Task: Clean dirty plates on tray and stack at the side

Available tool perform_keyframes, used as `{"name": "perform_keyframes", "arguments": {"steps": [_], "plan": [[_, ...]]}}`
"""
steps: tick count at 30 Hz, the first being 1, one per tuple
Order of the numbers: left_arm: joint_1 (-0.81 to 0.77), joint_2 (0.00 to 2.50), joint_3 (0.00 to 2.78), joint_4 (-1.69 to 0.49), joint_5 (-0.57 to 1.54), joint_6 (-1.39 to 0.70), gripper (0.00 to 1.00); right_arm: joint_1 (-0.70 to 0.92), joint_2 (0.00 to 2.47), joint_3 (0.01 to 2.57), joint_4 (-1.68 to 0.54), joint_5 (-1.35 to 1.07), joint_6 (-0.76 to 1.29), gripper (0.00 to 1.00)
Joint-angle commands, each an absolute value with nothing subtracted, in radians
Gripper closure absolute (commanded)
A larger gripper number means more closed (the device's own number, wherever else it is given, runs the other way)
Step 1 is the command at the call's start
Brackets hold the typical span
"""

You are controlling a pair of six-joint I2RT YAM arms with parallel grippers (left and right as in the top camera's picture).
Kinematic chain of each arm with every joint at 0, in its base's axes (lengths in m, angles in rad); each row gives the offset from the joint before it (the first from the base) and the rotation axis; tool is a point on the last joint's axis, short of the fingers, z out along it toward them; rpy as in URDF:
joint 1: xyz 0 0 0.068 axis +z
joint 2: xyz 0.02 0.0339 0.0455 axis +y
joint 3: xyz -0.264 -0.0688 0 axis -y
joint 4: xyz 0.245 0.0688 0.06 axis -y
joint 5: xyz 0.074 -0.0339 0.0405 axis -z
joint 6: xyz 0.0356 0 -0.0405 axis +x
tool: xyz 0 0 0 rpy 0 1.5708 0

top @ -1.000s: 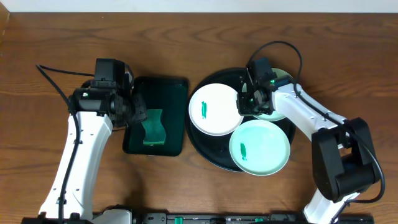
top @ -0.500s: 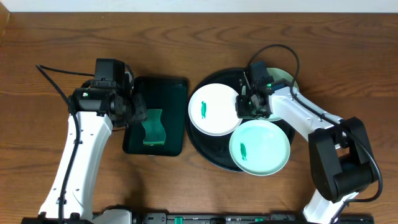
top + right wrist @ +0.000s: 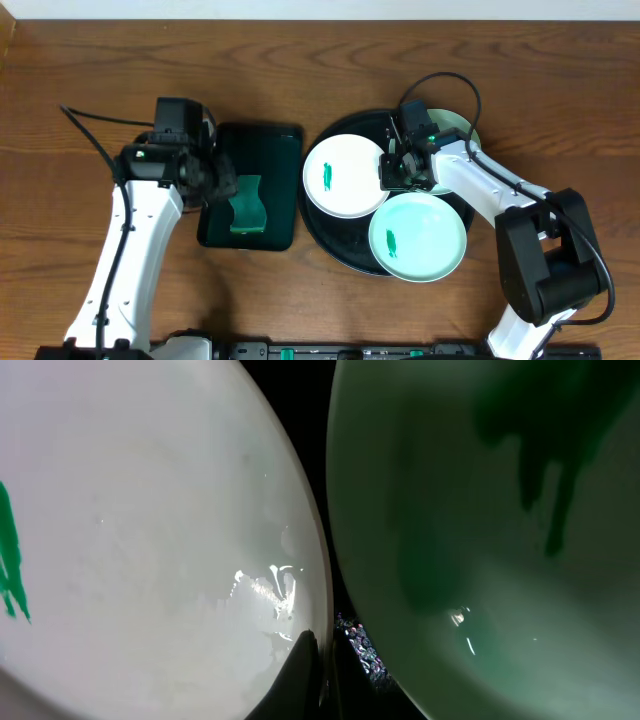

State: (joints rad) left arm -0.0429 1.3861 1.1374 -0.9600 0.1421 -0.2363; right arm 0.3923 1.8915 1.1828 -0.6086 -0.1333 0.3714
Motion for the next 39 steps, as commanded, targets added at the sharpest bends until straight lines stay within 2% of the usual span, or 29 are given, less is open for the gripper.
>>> {"name": "perform_keyframes", "arguments": {"steps": [1,14,39], "plan": [[-0.046,1.412,1.091,-0.941,0.125,-0.263,0.65,0.401,1.9,1.179,-0.605,-0.132,0.374,0.98],[-0.131,1.588,1.081,-0.842,0.07,-0.326,0.67,0.401,1.9,1.179,-0.605,-0.132,0.374,0.98],[-0.137,1.695,1.052,-0.763,0.059,-0.369,0.65,0.401,1.9,1.179,-0.602,-0.132,0.374,0.99]]}}
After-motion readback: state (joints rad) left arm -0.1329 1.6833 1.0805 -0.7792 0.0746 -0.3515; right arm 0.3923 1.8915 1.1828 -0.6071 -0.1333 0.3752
